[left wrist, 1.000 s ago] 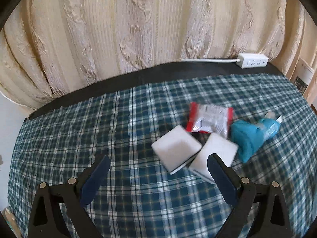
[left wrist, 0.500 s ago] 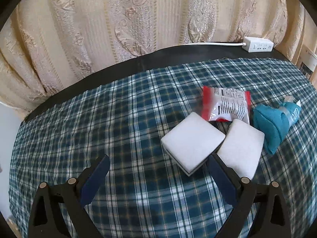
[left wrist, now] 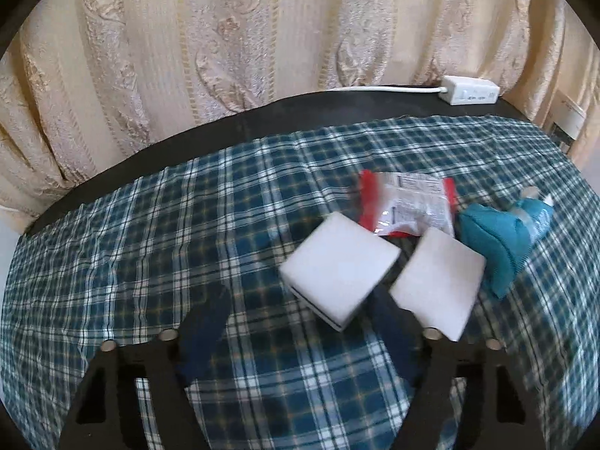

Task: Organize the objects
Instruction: 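Move both grippers back over the bed toward the white boxes, then grasp the teal 'Cure' fabric pouch with the right gripper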

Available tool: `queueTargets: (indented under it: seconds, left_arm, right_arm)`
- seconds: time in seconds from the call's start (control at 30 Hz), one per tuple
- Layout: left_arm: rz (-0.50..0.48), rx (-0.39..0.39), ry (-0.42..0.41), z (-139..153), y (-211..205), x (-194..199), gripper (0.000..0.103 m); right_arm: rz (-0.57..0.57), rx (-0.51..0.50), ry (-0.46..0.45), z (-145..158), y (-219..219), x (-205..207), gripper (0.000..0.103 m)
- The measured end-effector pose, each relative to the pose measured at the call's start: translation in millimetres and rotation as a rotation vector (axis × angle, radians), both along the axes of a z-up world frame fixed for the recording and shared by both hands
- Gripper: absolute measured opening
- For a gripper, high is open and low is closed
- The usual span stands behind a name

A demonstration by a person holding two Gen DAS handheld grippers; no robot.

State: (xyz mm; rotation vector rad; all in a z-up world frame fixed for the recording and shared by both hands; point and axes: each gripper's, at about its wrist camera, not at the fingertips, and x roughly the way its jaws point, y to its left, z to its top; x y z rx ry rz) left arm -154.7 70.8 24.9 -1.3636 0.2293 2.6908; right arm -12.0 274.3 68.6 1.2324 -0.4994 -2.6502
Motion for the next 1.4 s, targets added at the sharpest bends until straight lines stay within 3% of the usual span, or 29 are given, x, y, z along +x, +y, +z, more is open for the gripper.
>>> queueTargets:
  seconds: [0.07, 0.17, 0.6, 0.9, 1.33, 1.4]
  left_arm:
    - [-0.014, 0.012, 0.0, 1.1, 1.0, 2.7, 0.063]
    - [-0.022, 0.039, -0.002, 4.0, -0.3, 5.7, 0.057]
    - [-0.049, 0.1, 0.032, 21.1, -17.0, 12.5, 0.055]
    - [-0.019, 0.117, 0.037, 13.9, -23.7, 7.7, 0.085]
    - [-0.01, 0.094, 0.046, 6.0, -20.3, 2.8, 0.091]
    - [-0.015, 0.092, 0.04, 4.3, -19.8, 2.2, 0.092]
  right_arm:
    - [-0.004, -0.004, -0.011, -1.2, -0.6, -7.5, 0.046]
    - [-0.015, -0.028, -0.024, -3.0, -0.8, -23.8, 0.046]
    - [-0.122, -0.19, -0.084, -23.1, -1.0, -115.2, 0.054]
    - [-0.176, -0.128, -0.12, -37.7, -2.3, -146.5, 0.06]
    - [-0.12, -0.085, -0.091, -42.3, -13.4, -154.5, 0.06]
    - [-0.09, -0.066, -0.081, -40.2, -19.8, -153.0, 0.049]
